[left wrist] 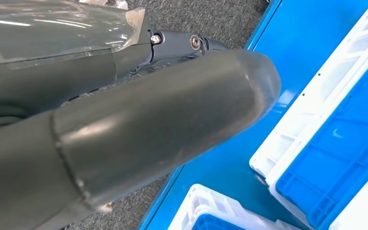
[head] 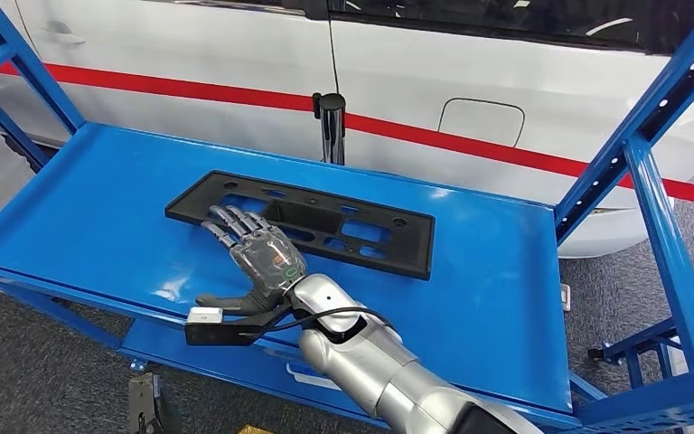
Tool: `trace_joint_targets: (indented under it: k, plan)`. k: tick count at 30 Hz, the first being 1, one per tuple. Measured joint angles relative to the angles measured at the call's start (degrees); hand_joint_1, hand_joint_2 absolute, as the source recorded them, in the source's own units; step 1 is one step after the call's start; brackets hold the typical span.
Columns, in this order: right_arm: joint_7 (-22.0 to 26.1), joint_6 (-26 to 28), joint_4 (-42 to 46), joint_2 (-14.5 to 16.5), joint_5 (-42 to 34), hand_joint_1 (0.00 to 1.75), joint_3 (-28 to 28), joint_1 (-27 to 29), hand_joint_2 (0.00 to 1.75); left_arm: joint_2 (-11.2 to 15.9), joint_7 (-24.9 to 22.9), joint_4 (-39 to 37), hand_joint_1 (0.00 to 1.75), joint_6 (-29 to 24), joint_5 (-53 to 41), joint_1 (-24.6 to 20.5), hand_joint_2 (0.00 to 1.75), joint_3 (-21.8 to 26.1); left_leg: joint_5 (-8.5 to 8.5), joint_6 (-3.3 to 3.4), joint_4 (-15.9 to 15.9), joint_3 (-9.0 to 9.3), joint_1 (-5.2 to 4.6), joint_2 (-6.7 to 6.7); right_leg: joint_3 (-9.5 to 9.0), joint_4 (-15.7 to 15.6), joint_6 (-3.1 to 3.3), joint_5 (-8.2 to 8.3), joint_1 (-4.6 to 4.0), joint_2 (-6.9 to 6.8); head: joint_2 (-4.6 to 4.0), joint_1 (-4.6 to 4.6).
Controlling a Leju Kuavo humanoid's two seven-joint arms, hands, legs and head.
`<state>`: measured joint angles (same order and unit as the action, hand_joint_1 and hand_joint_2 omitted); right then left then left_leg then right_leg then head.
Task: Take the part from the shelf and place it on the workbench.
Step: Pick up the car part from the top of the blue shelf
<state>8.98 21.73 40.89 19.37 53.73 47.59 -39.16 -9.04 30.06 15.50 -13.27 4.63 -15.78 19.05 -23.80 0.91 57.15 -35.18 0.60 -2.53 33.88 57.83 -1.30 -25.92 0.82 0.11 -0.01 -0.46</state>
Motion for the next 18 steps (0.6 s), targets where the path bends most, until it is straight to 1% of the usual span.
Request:
trace_joint_targets:
  k: [1, 3, 9, 11, 15, 18]
  plan:
    - [0.04, 0.28, 0.01, 0.01, -0.18, 0.0, 0.0, -0.07, 1.75, 0.01, 0.02, 0.0, 0.0, -0.01, 0.0, 0.03, 0.0, 0.01, -0.09, 0.15, 0.16, -0.11, -0.07, -0.01, -0.1, -0.25, 0.24, 0.14, 0.03, 0.05, 0.0, -0.03]
    - [0.1, 0.53, 0.02, 0.02, -0.26, 0.0, -0.01, -0.22, 1.75, 0.03, 0.07, 0.0, 0.0, -0.02, 0.01, 0.07, 0.0, 0.03, -0.11, 0.64, 0.16, -0.1, 0.06, 0.06, -0.07, -0.31, 0.37, 0.27, -0.03, 0.11, -0.01, -0.04]
    - [0.23, 0.73, 0.32, 0.02, 0.24, 0.0, -0.25, -0.47, 1.75, 0.01, 0.13, 0.0, 0.0, -0.15, 0.08, 0.04, 0.0, 0.06, -0.03, 0.56, -0.23, 0.27, 0.24, 0.32, -0.11, -0.27, 0.44, 0.25, -0.33, 0.37, -0.01, -0.05]
    - [0.23, 0.74, 0.44, 0.02, 0.43, 0.0, -0.38, -0.48, 1.75, 0.01, 0.14, 0.0, 0.0, -0.29, 0.09, 0.04, 0.0, 0.08, 0.01, 0.31, -0.32, 0.31, 0.3, 0.37, -0.1, -0.25, 0.46, 0.24, -0.43, 0.43, -0.01, -0.05]
    - [0.22, 0.81, 0.81, 0.02, 0.58, 0.0, -0.54, -0.55, 1.75, 0.03, 0.19, 0.0, 0.0, -0.37, 0.1, 0.05, 0.0, 0.1, -0.04, -0.73, -0.38, 0.3, 0.48, 0.37, -0.09, -0.22, 0.59, 0.17, -0.62, 0.44, 0.0, -0.02]
    - [0.22, 0.82, 1.29, 0.02, 0.77, 0.0, -0.74, -0.55, 1.75, 0.03, -0.11, -0.01, 0.0, -0.52, 0.1, 0.06, 0.0, 0.1, -0.08, -1.03, -0.38, 0.28, 0.49, 0.37, -0.1, -0.22, 0.61, 0.15, -0.64, 0.43, 0.01, 0.0]
